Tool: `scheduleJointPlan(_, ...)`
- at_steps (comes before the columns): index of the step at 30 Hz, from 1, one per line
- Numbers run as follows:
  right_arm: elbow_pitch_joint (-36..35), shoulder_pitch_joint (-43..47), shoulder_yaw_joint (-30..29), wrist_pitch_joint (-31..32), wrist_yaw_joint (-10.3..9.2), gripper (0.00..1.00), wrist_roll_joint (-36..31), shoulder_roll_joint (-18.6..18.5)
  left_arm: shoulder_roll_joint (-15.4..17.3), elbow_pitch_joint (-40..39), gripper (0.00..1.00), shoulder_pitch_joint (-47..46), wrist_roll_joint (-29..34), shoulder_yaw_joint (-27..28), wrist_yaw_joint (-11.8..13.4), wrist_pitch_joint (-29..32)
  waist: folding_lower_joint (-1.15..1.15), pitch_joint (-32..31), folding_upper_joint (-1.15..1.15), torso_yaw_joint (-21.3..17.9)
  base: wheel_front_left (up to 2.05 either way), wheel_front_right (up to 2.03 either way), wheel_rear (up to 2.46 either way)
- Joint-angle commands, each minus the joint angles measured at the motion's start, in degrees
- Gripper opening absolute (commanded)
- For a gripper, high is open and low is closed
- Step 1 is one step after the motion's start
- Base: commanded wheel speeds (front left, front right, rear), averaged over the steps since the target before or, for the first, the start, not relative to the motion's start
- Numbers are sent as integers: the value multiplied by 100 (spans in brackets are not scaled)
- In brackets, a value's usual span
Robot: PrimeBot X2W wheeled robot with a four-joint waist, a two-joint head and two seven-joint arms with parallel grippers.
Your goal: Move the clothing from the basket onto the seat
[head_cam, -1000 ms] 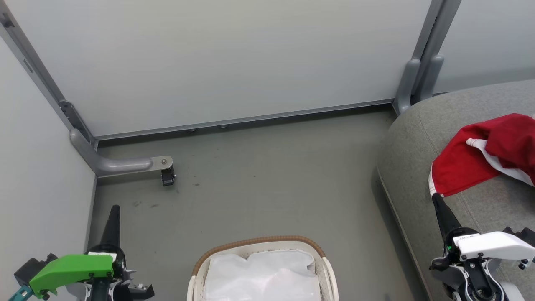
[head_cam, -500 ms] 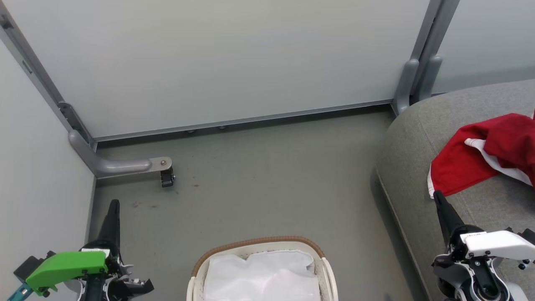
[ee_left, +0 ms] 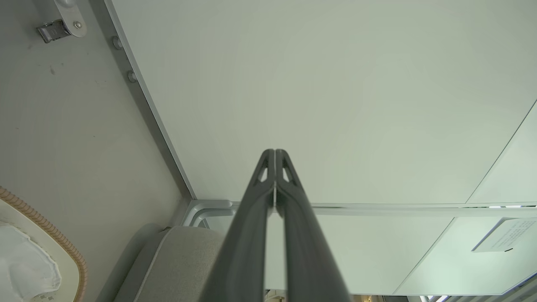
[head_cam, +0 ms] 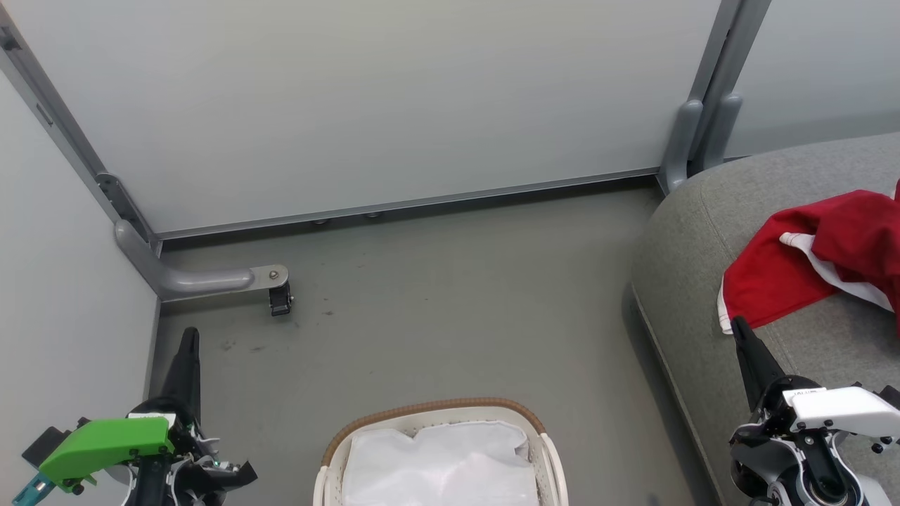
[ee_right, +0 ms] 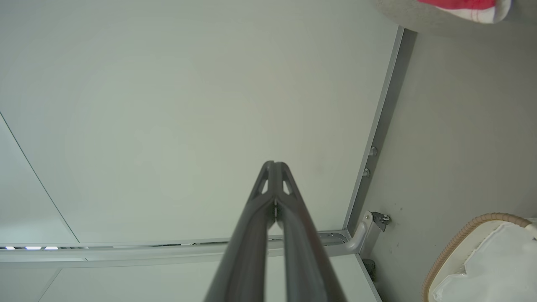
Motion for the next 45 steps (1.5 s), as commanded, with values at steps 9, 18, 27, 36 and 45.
scheduleJointPlan(9, -20, -43, -12, 17, -2, 0, 18, -34, 38, -10, 0, -65, -20, 16, -32, 20, 0, 0, 0, 0, 0, 0, 0)
scheduleJointPlan(18, -20, -43, -12, 17, -2, 0, 18, -34, 38, -10, 0, -64, -20, 16, -32, 20, 0, 0, 0, 0, 0, 0, 0)
scheduleJointPlan(27, -19, -43, -12, 16, -2, 0, 19, -34, 38, -11, 0, -64, -20, 16, -32, 20, 0, 0, 0, 0, 0, 0, 0)
scheduleJointPlan(36, -19, -43, -11, 16, -1, 0, 19, -33, 38, -11, 0, -64, -21, 15, -32, 20, 0, 0, 0, 0, 0, 0, 0)
scheduleJointPlan(45, -19, -43, -11, 16, -2, 0, 19, -33, 37, -10, 0, -64, -21, 15, -32, 20, 0, 0, 0, 0, 0, 0, 0)
